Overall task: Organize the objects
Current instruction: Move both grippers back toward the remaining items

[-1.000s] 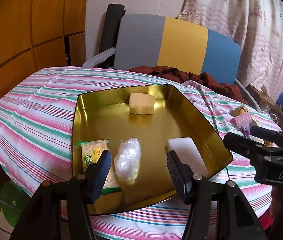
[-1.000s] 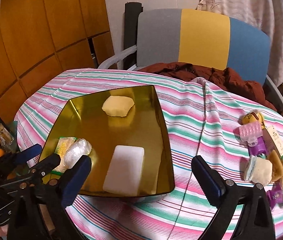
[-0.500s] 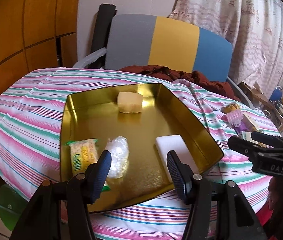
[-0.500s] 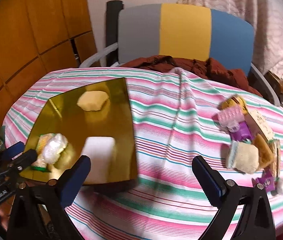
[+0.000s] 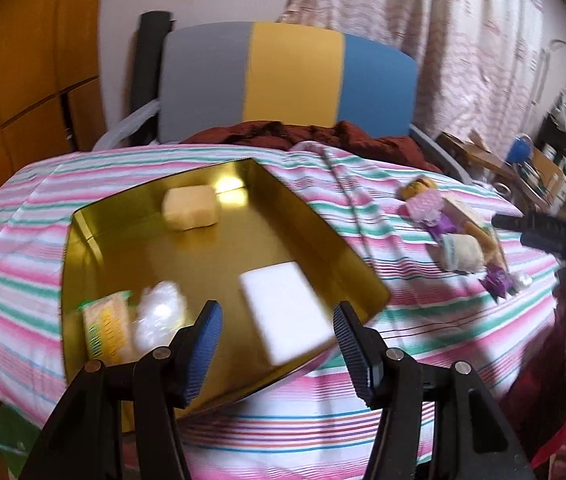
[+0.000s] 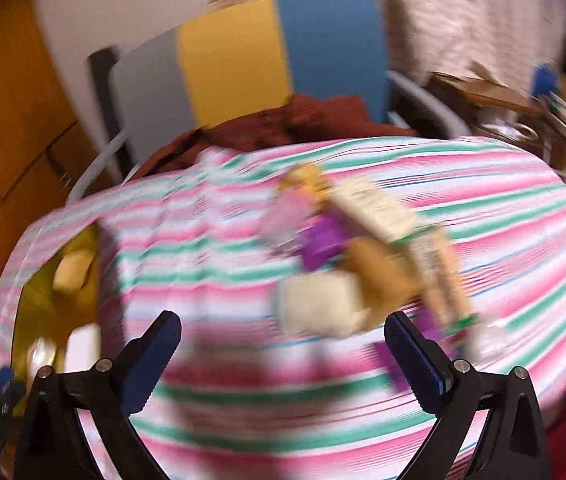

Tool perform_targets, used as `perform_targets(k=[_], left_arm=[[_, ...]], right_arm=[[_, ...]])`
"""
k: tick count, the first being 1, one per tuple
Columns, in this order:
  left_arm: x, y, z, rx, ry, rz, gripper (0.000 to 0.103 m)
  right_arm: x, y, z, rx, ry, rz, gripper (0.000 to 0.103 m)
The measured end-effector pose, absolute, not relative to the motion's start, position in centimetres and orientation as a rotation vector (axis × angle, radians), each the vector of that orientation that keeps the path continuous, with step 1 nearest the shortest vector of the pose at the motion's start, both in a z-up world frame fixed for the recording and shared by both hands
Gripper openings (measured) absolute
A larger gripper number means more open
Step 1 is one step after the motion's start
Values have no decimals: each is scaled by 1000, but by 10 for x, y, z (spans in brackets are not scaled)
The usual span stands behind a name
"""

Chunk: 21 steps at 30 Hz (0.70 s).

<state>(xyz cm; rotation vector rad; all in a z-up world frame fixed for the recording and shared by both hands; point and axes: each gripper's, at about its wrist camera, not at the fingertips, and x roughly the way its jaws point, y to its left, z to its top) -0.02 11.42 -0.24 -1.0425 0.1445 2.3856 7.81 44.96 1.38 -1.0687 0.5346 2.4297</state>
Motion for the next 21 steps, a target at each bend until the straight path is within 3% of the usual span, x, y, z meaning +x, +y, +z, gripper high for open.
perform_targets(k=[5,10,21], left_arm=[[9,154,5,-991,217,2291,65],[17,199,5,-977,274,2185,71],[18,290,-15,-1024,328,2014,82]], right_arm=[[109,526,11,-904,662,2267,103],[140,570,-12,-785,988,2131,103],[148,575,-14,-753,1104,2134,103]])
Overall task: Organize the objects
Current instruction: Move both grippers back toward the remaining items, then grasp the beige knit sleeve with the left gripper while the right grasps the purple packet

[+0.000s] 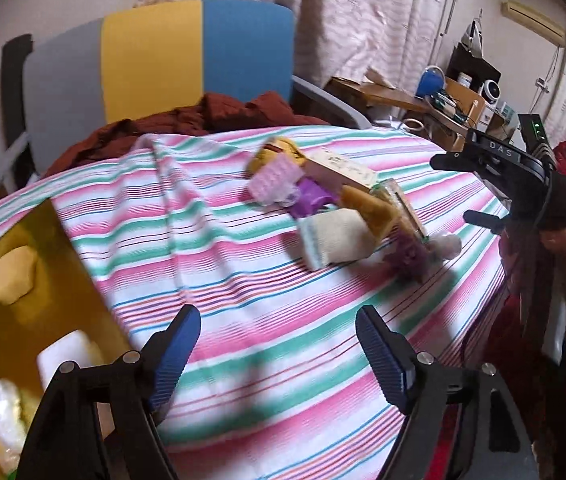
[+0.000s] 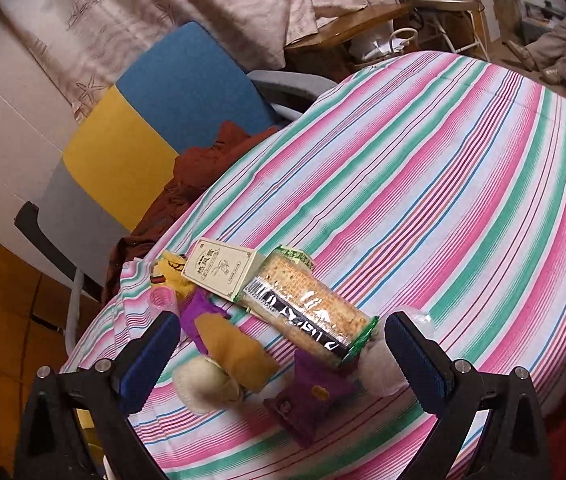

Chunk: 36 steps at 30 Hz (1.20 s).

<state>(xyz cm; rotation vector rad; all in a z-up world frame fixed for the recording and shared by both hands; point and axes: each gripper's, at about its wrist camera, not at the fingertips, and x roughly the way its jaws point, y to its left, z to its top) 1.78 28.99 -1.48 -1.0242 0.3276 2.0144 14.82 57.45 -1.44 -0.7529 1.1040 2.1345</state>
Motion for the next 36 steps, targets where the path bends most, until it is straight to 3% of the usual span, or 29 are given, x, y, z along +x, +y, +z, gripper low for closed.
perform_targets(k=[9,13,24,26,28,31,36], left_arm=[[8,355,-30,-1051,337,1946,87],[-4,380,-40,-1086,310,1931,94],[-30,429,-70,-1176,315,1895,94],[-35,437,-79,-1211,343,1887,93],[-39,437,-86,-1243,306,1854,80],[-38,426,-91,-1245,236,1816,72],[-24,401,-86,-1209,251,1823,69]], right_arm=[[148,575,-16,-744,1149,2172,103],[144,575,-18,-762,1158,2184,103],[141,578,-19,-778,1152,2199,103],[140,578,-19,-781,1152,2199,103],[139,578,-19,-784,1151,2206,103],[138,578,-20,-791,1155,2217,103],[137,577,-19,-799,1153,2230,103]])
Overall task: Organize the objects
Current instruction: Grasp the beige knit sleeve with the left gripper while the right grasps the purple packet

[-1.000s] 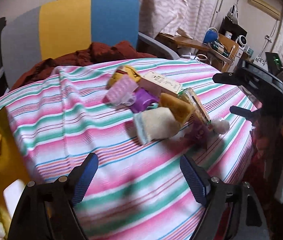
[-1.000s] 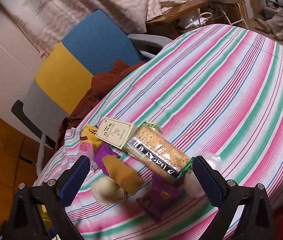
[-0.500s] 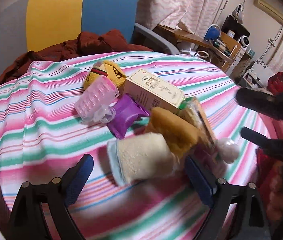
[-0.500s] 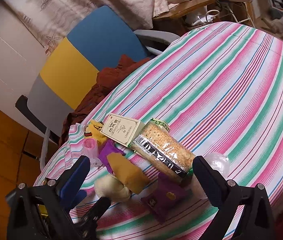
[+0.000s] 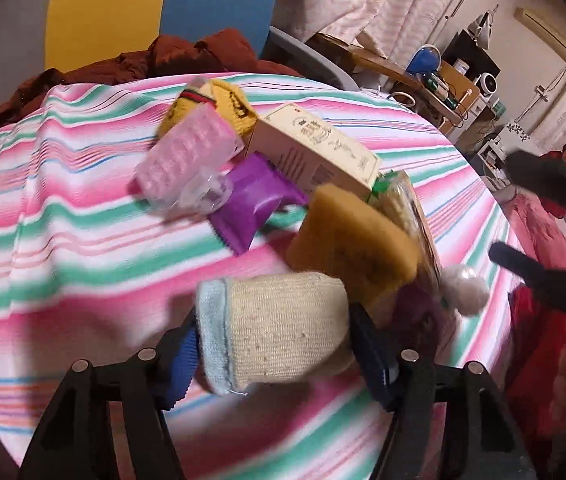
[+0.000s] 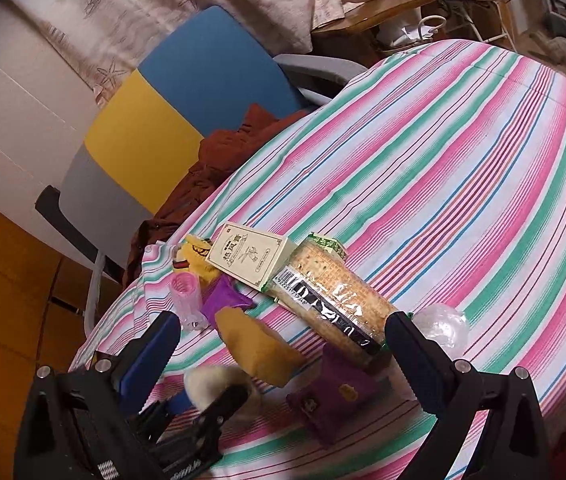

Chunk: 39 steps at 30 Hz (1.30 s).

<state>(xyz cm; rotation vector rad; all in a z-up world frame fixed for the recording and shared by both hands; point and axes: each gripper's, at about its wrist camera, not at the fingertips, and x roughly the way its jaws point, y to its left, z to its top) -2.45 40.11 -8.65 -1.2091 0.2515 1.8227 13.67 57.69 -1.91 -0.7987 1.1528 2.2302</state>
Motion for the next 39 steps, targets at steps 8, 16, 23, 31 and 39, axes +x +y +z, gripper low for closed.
perform_targets(k=[8,16,23,31,39], left_arm=[[9,342,-81,-1148,313,1845,70],[19,308,-79,-1169,281,1858,69],[27,285,-76,-1164,250,1863,69],[34,268,-73,-1131,244,1856,69],[37,258,-62,-1088,219,1868,69]], right_arm=[[127,570,-23,-873,1143,2262,103],[135,554,-26,-967,1164,2193,93],[128,545,-54,-1129,1135,2018,70],[105,550,-78,-1215,1037,1968,38],[105,529,-70,-1263,915,2030,34]])
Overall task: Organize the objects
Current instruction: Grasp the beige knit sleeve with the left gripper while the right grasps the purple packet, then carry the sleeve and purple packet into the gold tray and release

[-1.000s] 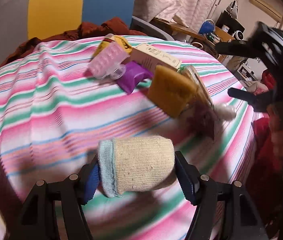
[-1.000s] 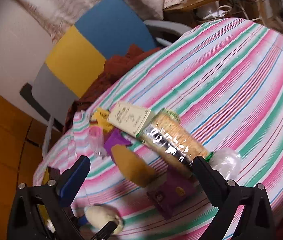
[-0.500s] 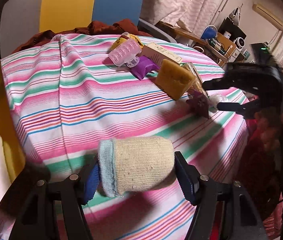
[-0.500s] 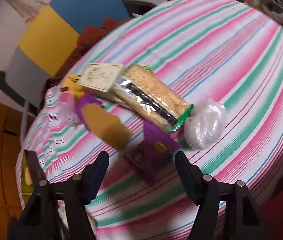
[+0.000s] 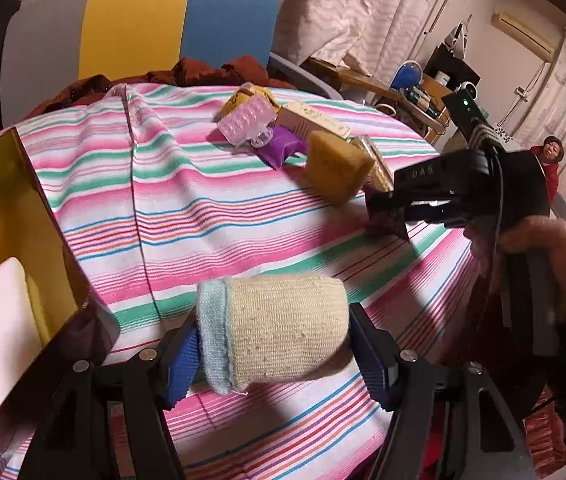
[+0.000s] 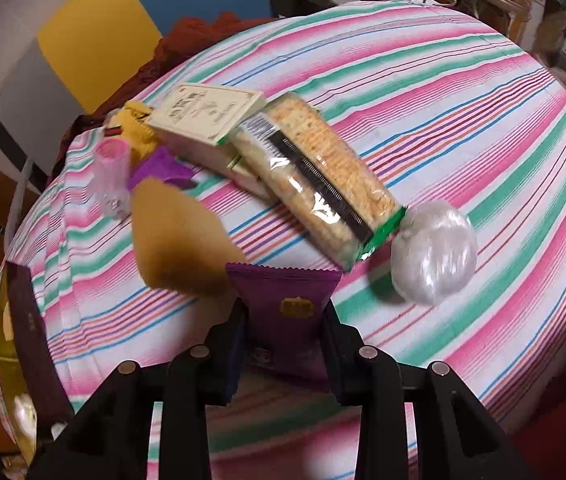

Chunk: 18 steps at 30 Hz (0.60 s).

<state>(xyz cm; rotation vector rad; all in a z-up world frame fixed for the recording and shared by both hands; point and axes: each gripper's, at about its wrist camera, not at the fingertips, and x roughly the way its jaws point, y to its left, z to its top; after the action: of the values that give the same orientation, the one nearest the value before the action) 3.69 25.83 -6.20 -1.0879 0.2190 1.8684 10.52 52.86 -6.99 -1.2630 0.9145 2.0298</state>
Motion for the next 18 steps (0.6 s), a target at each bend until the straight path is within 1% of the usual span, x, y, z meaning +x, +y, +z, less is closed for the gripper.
perform_targets(k=[10,18], left_arm=[[30,232,-34,-1032,141,1932,69],[8,182,-4,-988,35,2090,69]], right_arm=[[109,483,-30,-1201,867,2269,34],[57,410,-1,-1252,795,2556,35]])
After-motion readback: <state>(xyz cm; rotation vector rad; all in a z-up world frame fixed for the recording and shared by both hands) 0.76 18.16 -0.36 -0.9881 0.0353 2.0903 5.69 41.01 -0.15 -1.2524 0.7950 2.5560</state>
